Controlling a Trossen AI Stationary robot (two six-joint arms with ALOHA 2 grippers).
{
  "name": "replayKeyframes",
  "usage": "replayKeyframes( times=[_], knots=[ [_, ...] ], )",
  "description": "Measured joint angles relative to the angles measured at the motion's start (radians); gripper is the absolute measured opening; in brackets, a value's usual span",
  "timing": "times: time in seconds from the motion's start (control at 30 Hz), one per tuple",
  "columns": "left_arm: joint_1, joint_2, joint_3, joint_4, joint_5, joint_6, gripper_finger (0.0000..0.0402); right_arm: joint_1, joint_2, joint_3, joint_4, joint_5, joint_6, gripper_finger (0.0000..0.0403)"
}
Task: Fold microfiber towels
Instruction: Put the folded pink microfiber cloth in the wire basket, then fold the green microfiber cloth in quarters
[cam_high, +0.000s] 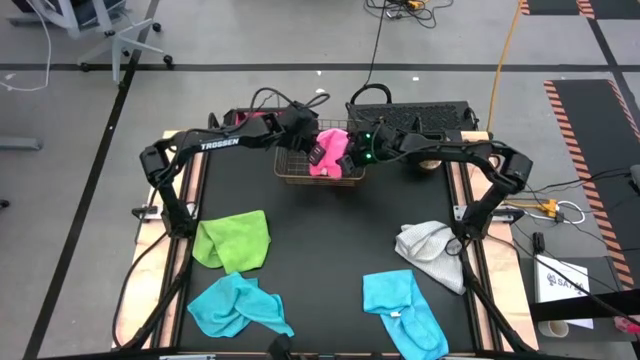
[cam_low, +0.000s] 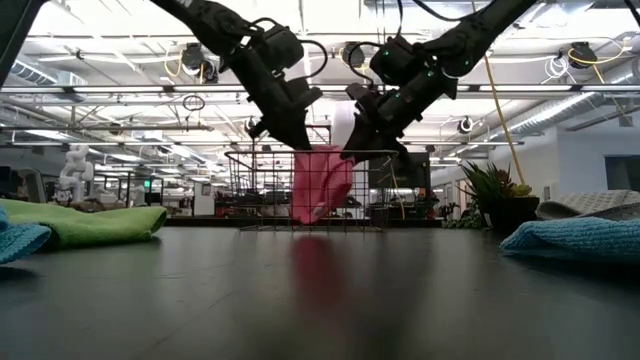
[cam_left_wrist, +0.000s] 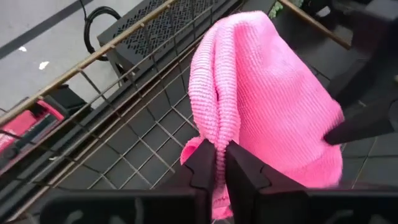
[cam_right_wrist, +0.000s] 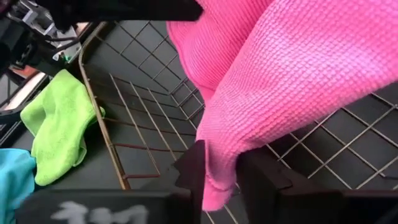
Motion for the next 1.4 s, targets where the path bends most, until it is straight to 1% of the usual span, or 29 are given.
replayKeyframes(
  times=[0.17, 0.23, 0.33, 0.43, 0.57, 0.7, 0.77, 0.87, 0.93, 1.0, 1.07, 1.13, 1.23, 1.27, 1.33, 1.4],
  knots=[
    [0.005, 0.000, 0.022, -0.048, -0.010, 0.019, 0.0101, 0.000, -0.003, 0.000, -0.024, 0.000, 0.001, 0.0123],
    [0.004, 0.000, 0.022, -0.056, -0.032, 0.017, 0.0125, 0.000, -0.003, 0.000, -0.023, -0.001, 0.006, 0.0135],
    [0.004, 0.000, 0.022, -0.067, -0.051, 0.010, 0.0158, 0.000, -0.003, 0.001, -0.022, -0.004, 0.007, 0.0145],
    [0.004, 0.000, 0.022, -0.072, -0.056, 0.000, 0.0185, 0.000, -0.007, 0.001, -0.023, -0.028, 0.008, 0.0148],
    [0.004, 0.000, 0.022, -0.073, -0.095, -0.002, 0.0211, 0.002, -0.030, 0.000, -0.023, -0.026, 0.007, 0.0144],
    [0.004, -0.002, 0.028, -0.091, -0.070, -0.052, 0.0217, 0.008, -0.083, 0.000, -0.026, -0.028, 0.007, 0.0142],
    [0.003, -0.011, 0.044, -0.125, -0.046, -0.063, 0.0211, 0.023, -0.122, 0.000, -0.031, -0.028, 0.002, 0.0142],
    [-0.013, -0.052, 0.060, -0.163, -0.009, -0.060, 0.0193, 0.071, -0.187, 0.000, -0.068, -0.029, -0.025, 0.0142],
    [-0.038, -0.090, 0.060, -0.190, -0.004, -0.057, 0.0174, 0.116, -0.226, 0.000, -0.111, -0.023, -0.058, 0.0137],
    [-0.078, -0.136, 0.061, -0.258, -0.021, -0.061, 0.0149, 0.173, -0.252, 0.000, -0.158, -0.006, -0.081, 0.0125],
    [-0.135, -0.180, 0.061, -0.336, -0.073, -0.065, 0.0117, 0.232, -0.267, 0.000, -0.205, 0.023, -0.099, 0.0102],
    [-0.201, -0.220, 0.061, -0.432, -0.149, -0.098, 0.0083, 0.287, -0.269, 0.000, -0.233, 0.057, -0.122, 0.0072],
    [-0.317, -0.259, 0.061, -0.570, -0.277, -0.188, 0.0030, 0.349, -0.255, 0.000, -0.247, 0.112, -0.158, 0.0018],
    [-0.350, -0.271, 0.058, -0.617, -0.320, -0.230, 0.0016, 0.362, -0.245, 0.000, -0.240, 0.133, -0.172, 0.0009],
    [-0.409, -0.285, 0.048, -0.693, -0.399, -0.327, 0.0007, 0.377, -0.215, 0.000, -0.238, 0.170, -0.184, 0.0008],
    [-0.453, -0.287, 0.034, -0.743, -0.444, -0.428, 0.0009, 0.380, -0.170, 0.000, -0.227, 0.184, -0.183, 0.0005]
  ],
)
